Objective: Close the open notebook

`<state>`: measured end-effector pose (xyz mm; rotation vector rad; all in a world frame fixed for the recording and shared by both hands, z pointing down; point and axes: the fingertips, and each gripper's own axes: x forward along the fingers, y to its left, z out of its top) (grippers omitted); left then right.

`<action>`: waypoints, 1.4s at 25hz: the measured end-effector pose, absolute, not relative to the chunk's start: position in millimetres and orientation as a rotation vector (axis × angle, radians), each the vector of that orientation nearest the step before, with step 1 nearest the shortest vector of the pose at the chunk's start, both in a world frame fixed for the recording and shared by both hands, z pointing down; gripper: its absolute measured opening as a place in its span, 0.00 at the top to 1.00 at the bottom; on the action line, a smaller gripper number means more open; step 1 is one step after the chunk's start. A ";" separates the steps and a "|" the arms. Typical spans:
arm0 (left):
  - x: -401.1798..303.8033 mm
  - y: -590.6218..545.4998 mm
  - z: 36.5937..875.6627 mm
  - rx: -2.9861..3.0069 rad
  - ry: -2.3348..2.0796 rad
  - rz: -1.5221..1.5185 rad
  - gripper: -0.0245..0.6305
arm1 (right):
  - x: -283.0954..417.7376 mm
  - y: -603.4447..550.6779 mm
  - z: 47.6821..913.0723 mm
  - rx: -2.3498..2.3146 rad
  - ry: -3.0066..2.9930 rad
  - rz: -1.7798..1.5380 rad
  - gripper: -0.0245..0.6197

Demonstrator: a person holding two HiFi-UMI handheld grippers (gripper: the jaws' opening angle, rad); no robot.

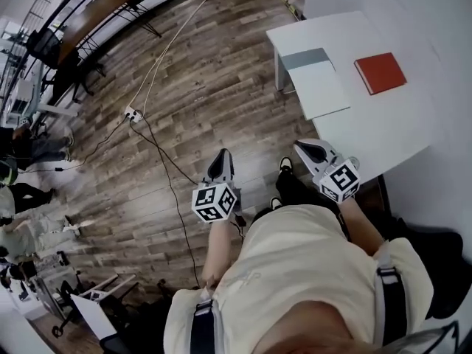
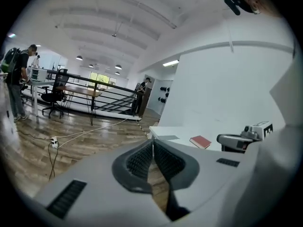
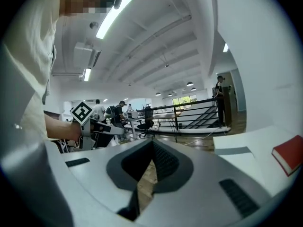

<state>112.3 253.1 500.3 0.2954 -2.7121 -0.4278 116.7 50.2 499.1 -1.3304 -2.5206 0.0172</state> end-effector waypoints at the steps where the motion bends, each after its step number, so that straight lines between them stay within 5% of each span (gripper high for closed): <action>1: 99.9 253.7 497.5 0.300 -2.709 -0.425 0.93 | 105.1 52.4 498.1 -1.343 -2.529 0.014 0.95; 17: -25.1 214.2 500.9 0.460 -2.637 -0.270 0.93 | -11.6 58.6 514.5 -1.347 -2.525 0.048 0.95; 35: -144.7 244.8 503.1 1.020 -2.640 0.054 0.93 | -95.2 95.0 496.3 -0.725 -2.798 -0.014 0.95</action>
